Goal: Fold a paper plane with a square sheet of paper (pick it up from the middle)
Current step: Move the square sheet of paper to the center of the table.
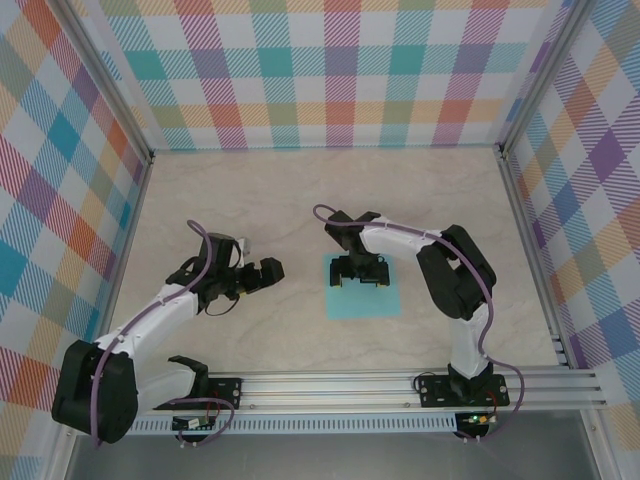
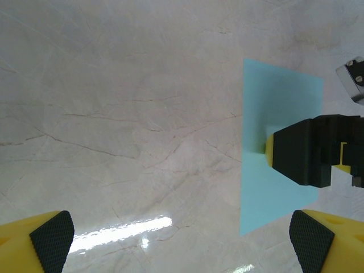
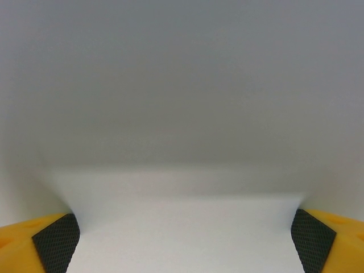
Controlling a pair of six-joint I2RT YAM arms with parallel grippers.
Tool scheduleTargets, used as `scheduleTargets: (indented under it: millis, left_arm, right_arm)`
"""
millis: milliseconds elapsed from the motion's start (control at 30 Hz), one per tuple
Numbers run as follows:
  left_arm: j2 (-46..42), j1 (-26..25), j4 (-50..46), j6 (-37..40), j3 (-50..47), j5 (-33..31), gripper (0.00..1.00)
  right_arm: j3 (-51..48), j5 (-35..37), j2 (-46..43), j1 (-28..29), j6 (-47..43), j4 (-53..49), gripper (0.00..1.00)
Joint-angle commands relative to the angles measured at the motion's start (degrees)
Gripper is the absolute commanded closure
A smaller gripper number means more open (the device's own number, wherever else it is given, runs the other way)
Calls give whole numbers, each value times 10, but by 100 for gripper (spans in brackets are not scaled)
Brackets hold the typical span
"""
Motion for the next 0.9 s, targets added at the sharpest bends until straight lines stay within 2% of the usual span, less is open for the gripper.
scheduleTargets:
  millis: [0, 567, 633, 867]
  left_arm:
    - [-15, -7, -30, 4, -8, 29, 0]
    - [-56, -8, -49, 7, -23, 7, 0]
    - [-53, -8, -40, -3, -23, 7, 0]
    - [-44, -8, -26, -15, -17, 3, 0]
  right_arm:
    - [-34, 6, 60, 10, 3, -6, 1]
    - [-27, -21, 81, 5, -31, 17, 8]
    - [-19, -26, 81, 0, -39, 13, 13]
    - [-17, -21, 73, -3, -43, 6, 11]
